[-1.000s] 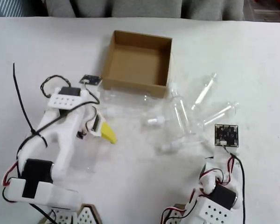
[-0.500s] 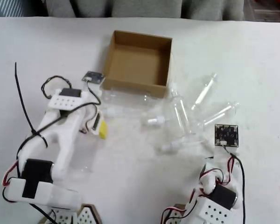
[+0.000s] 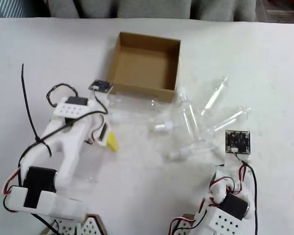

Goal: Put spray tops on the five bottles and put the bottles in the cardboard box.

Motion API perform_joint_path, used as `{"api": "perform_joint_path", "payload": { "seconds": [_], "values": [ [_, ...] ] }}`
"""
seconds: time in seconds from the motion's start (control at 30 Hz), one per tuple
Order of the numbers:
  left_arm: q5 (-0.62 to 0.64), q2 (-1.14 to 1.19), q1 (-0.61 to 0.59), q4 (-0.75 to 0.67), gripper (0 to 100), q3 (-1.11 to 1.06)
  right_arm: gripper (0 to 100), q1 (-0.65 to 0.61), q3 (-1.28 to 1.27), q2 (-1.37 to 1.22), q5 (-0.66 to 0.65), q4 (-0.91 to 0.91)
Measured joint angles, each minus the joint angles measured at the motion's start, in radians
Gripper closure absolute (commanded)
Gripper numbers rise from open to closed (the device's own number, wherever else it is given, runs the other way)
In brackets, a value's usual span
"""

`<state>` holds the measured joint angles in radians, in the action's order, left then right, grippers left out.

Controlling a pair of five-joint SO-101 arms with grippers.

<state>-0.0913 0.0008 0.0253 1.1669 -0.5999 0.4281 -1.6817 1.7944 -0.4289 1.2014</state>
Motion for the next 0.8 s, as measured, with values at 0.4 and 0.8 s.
{"api": "perform_joint_path", "payload": {
  "seconds": [0.4,0.8],
  "values": [
    [-0.008,0.000,0.003,-0.026,94,0.000,98.1,0.000,0.000,0.000,0.000,0.000],
    [0.021,0.000,-0.103,-0.098,94,0.000,98.1,-0.091,0.110,0.002,-0.135,-0.069]
  ]
}}
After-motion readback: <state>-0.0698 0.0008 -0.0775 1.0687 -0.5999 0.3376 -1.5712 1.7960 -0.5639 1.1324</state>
